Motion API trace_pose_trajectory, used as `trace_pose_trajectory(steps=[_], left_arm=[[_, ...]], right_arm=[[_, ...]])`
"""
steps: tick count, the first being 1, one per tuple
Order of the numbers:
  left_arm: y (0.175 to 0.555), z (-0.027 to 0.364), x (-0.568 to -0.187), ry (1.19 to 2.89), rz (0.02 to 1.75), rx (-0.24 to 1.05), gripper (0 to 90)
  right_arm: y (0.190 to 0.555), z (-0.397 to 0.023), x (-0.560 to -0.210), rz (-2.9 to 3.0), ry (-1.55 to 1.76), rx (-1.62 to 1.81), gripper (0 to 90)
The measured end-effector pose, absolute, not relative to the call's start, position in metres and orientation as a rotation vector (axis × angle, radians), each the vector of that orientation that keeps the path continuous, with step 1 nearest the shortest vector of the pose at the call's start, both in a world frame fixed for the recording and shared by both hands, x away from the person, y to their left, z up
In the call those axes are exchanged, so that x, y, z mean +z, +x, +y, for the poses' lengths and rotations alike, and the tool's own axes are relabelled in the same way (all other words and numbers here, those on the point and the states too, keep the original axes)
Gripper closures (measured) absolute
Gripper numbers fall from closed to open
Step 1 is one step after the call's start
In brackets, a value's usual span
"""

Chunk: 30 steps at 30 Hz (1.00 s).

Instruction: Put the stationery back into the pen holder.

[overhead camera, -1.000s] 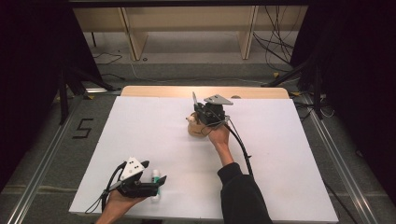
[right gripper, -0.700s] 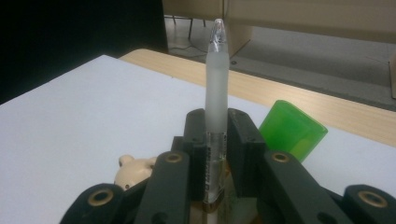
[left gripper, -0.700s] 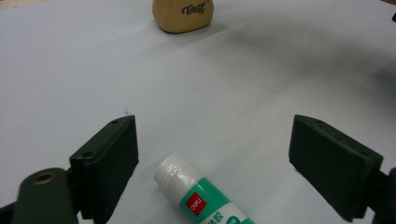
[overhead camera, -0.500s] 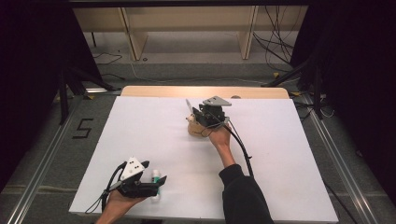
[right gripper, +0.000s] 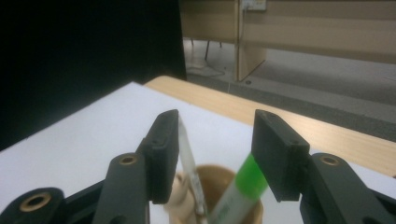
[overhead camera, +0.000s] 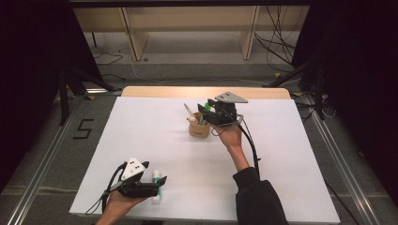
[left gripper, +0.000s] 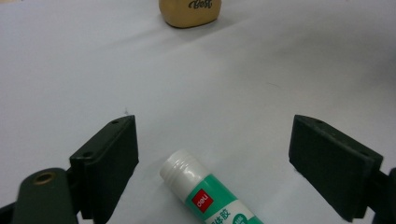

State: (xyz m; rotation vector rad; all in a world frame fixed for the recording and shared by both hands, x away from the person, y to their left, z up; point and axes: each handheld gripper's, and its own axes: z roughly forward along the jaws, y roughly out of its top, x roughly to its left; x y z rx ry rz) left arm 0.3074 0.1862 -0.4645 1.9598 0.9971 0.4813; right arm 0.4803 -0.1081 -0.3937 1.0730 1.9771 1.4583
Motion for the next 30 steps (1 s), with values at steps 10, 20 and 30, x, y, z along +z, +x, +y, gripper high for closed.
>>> trace_pose_trajectory(steps=[10, 20, 30], left_arm=[[0.308, 0.184, -0.466, 1.989, 1.082, 0.492, 15.3], [0.306, 0.178, -0.466, 2.068, 1.149, 0.478, 15.4], [0.299, 0.174, -0.467, 2.103, 1.209, 0.431, 15.8]], right_arm=[[0.432, -0.129, -0.394, 2.075, 1.031, 1.401, 34.3], [0.389, -0.158, -0.406, 2.129, 1.020, 1.363, 29.4], [0.361, -0.170, -0.424, 2.151, 1.030, 1.307, 27.3]])
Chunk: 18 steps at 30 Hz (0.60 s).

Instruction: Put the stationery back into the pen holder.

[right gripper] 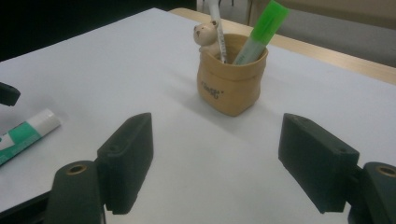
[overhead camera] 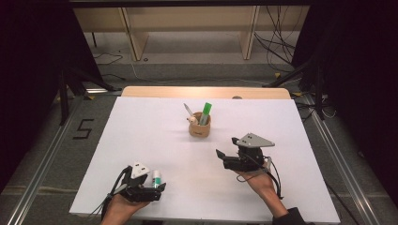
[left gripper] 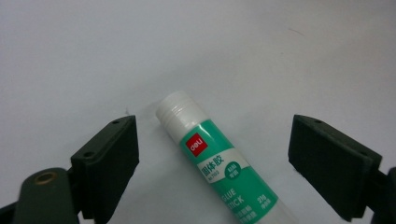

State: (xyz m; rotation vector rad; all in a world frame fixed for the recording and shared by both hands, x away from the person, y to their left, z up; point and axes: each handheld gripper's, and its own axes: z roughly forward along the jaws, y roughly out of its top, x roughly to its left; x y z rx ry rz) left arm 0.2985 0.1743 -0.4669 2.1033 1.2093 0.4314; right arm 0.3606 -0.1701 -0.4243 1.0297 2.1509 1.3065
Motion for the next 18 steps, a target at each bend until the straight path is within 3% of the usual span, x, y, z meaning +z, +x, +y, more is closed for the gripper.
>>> trace_pose_trajectory(steps=[18], left_arm=[[0.293, 0.171, -0.474, 2.123, 1.277, 0.365, 21.9]], right_arm=[[0.328, -0.176, -0.437, 2.164, 1.008, 1.315, 27.0]])
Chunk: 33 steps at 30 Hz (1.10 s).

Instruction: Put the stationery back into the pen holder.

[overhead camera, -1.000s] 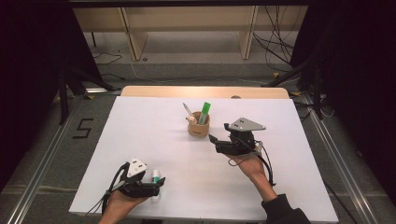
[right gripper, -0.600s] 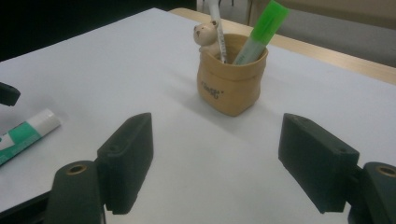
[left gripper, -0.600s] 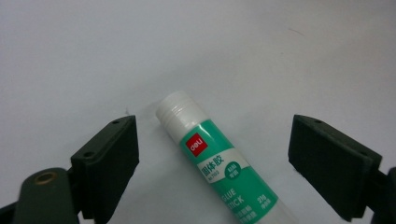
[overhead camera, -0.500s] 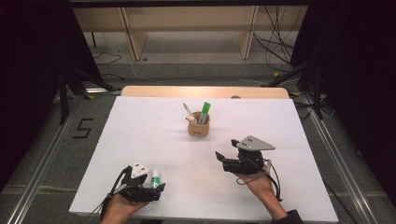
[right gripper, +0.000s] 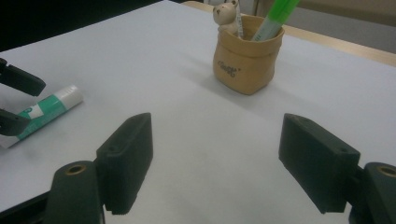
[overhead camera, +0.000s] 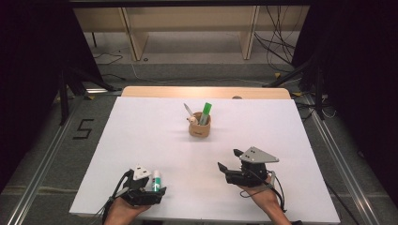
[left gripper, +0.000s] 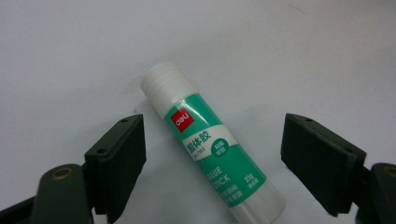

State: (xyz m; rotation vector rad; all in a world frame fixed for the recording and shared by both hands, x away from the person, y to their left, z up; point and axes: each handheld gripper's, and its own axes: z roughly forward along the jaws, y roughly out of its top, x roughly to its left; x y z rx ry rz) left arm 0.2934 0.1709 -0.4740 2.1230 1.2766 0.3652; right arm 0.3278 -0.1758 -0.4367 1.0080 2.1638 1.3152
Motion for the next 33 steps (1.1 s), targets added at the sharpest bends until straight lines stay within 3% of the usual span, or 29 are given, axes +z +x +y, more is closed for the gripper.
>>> trace_pose_trajectory(steps=[12, 33], left_arm=[[0.288, 0.169, -0.476, 2.108, 1.330, 0.337, 24.5], [0.276, 0.161, -0.481, 2.136, 1.365, 0.365, 39.4]], right_arm=[[0.317, -0.176, -0.442, 2.193, 0.999, 1.304, 27.0], [0.313, -0.173, -0.444, 2.216, 0.983, 1.305, 27.2]])
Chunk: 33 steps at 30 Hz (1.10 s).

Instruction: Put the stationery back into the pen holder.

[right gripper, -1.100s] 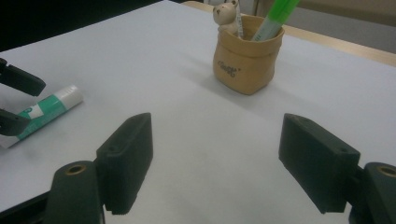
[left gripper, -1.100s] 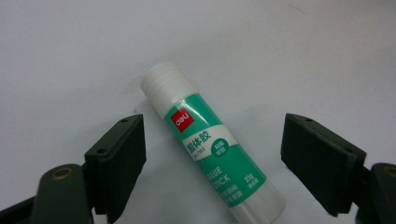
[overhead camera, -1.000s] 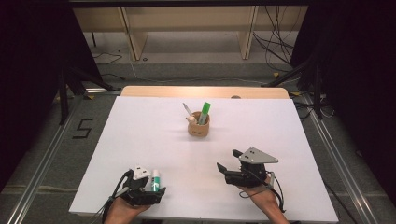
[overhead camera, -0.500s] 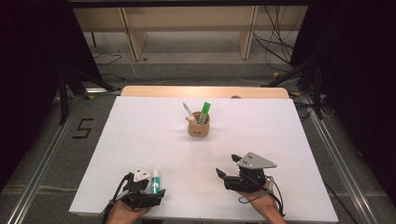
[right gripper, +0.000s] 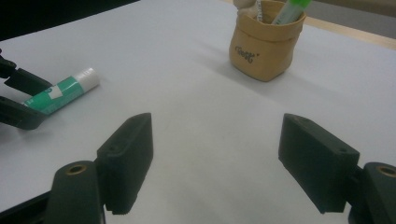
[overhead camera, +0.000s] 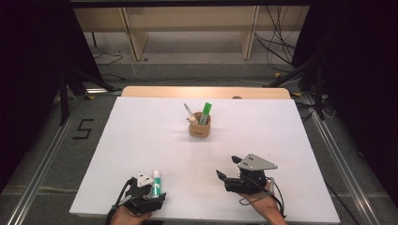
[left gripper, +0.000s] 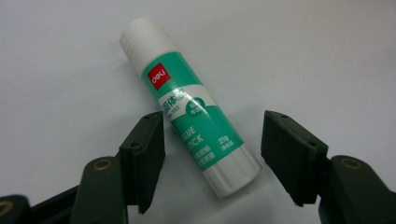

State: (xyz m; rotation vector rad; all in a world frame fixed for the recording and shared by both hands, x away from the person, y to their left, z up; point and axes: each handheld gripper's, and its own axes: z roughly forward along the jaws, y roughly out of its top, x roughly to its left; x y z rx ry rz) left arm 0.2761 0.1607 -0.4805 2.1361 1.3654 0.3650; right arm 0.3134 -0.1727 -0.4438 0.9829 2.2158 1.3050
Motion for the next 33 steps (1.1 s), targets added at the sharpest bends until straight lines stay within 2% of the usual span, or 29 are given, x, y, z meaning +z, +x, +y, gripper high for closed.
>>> trace_pose_trajectory(steps=[15, 24, 33], left_arm=[[0.275, 0.160, -0.482, 2.142, 1.379, 0.372, 43.9], [0.275, 0.165, -0.482, 2.128, 1.416, 0.420, 63.7], [0.277, 0.171, -0.483, 2.165, 1.325, 0.396, 65.4]], right_arm=[[0.312, -0.170, -0.444, 2.225, 0.973, 1.294, 27.6], [0.314, -0.172, -0.444, 2.221, 0.966, 1.280, 28.0], [0.313, -0.172, -0.443, 2.216, 0.961, 1.282, 28.5]])
